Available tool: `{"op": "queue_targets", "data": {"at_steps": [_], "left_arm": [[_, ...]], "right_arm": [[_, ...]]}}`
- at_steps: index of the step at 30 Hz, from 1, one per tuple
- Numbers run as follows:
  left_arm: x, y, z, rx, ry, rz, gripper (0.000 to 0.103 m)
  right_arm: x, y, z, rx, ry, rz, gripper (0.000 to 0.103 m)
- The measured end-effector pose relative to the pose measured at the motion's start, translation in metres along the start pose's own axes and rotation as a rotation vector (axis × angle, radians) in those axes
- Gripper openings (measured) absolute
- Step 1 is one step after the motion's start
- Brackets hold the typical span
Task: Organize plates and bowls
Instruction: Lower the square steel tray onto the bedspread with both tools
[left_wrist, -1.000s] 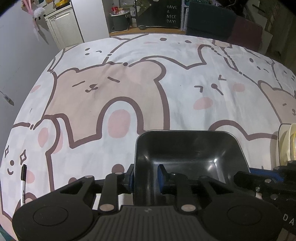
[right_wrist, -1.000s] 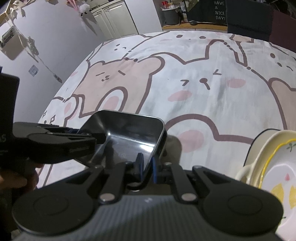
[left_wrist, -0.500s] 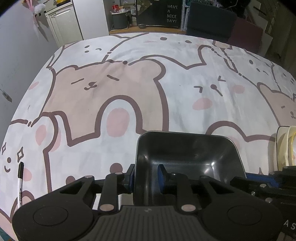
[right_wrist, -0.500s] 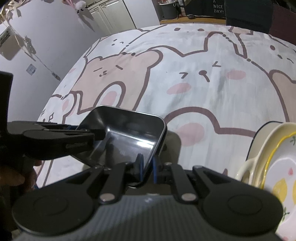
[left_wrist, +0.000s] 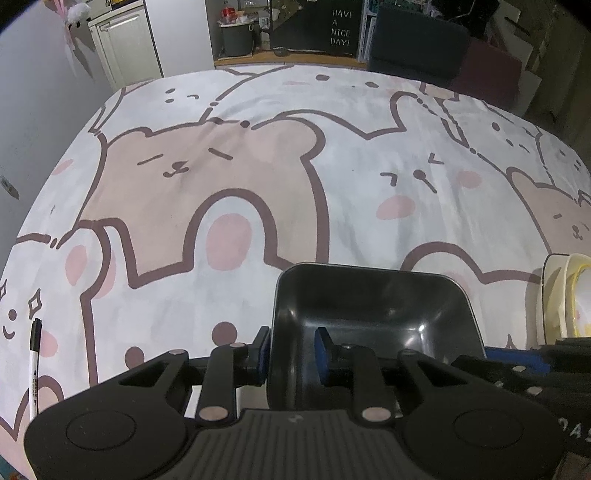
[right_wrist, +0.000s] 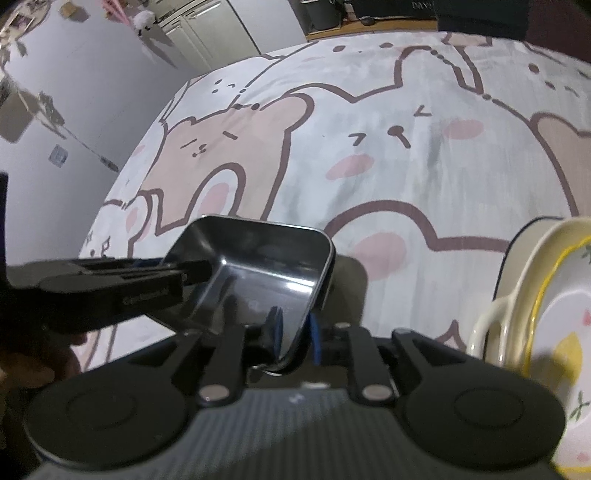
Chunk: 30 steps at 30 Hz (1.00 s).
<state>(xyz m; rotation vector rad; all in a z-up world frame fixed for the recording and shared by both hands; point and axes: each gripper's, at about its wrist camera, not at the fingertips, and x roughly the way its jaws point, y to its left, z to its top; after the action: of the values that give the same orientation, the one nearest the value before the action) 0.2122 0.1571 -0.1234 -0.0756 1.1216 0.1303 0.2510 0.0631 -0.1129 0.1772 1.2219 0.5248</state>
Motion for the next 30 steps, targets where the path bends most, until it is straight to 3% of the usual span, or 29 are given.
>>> {"op": "queue_targets", "data": {"at_steps": [30], "left_arm": [[0.0029, 0.0001, -0.0022, 0.002, 0.033, -0.003, 0.028]], "right_arm": [[0.0049, -0.0023, 0.001, 0.012, 0.022, -0.02, 0.032]]}}
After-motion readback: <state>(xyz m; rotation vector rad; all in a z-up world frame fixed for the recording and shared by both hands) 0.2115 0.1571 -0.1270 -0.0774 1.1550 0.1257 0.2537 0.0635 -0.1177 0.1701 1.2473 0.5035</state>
